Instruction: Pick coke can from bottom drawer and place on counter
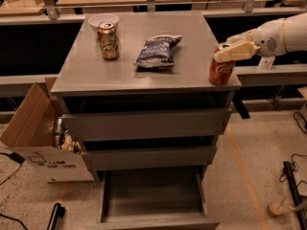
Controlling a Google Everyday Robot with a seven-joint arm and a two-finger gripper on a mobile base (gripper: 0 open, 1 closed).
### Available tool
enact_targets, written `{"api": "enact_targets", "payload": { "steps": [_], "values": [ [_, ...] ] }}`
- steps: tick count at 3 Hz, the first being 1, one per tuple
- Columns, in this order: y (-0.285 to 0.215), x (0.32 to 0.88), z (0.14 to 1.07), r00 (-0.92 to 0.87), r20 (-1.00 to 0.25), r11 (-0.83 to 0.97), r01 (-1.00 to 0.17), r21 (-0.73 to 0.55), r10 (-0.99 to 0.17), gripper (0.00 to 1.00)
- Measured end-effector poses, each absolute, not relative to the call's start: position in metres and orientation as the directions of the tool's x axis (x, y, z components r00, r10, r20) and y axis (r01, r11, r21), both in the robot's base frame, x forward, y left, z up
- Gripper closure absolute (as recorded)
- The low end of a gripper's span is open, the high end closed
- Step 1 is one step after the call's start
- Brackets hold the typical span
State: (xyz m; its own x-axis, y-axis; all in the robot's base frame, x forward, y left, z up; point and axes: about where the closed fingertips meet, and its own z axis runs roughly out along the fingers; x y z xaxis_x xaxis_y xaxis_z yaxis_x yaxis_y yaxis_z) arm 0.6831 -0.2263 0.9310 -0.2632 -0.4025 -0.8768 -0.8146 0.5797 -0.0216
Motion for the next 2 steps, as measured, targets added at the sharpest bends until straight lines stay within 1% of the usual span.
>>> {"api": "enact_targets", "payload": {
  "steps": [1,2],
  "values": [
    [-0.222,0.679,0.933,-0.245,-0.876,0.552,-0.834,-0.029,-0.416,0.0],
    [-0.214,0.673,0.944,-0.194,-0.867,0.507,-0.858,-0.076,-0.458,0.0]
  ]
}}
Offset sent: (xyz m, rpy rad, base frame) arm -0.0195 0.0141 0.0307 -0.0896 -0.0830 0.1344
